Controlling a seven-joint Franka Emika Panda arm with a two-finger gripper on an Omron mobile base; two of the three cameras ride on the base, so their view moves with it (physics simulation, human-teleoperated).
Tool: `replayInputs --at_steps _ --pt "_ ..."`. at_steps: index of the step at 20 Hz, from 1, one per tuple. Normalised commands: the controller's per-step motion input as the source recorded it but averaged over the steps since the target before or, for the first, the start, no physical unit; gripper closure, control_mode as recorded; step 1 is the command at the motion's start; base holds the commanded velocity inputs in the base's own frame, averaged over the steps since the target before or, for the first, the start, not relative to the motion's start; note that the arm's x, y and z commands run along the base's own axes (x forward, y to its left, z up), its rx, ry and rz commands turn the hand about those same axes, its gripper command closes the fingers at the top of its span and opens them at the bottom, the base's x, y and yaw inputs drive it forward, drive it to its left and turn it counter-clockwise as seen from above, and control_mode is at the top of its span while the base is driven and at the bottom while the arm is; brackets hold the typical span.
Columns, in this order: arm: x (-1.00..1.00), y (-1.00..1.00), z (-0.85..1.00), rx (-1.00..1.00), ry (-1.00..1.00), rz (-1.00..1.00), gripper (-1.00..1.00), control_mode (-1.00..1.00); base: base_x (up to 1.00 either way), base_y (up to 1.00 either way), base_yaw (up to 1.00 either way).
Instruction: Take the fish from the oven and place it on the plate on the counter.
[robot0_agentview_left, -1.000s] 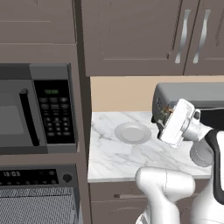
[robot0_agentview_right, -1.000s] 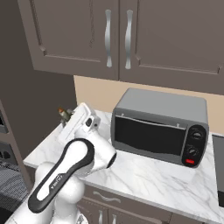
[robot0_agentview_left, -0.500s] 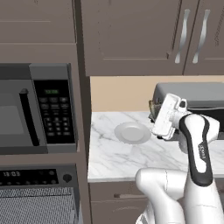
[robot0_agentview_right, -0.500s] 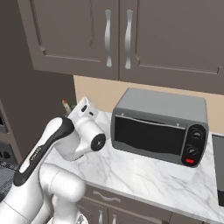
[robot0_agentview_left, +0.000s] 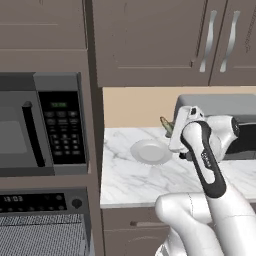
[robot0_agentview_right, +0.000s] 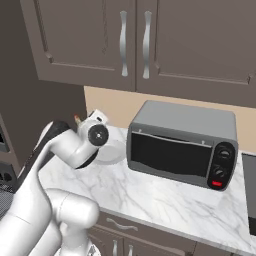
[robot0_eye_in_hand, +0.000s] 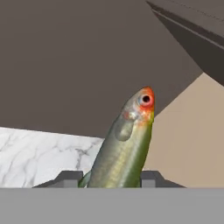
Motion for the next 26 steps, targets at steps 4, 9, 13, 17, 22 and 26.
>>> replayInputs --at_steps 4,9,13,17,22,26 --pt "0.0 0.0 -0.45 -0.3 0.25 0.0 1.0 -1.0 0.0 0.0 0.0" --pt "0.02 0.01 -0.52 -0.32 0.25 -0.02 1.0 -1.0 0.0 0.0 0.0" --pt "0.14 0.02 -0.55 -0.26 0.23 -0.05 1.0 -1.0 0.0 0.0 0.0" --pt "0.38 0.0 -0.45 -0.16 0.22 -0.03 1.0 -1.0 0.0 0.0 0.0" --pt "0.49 0.0 -0.43 -0.13 0.23 -0.01 1.0 -1.0 0.0 0.0 0.0" --pt "0.42 0.0 -0.31 -0.09 0.18 0.0 1.0 -1.0 0.0 0.0 0.0"
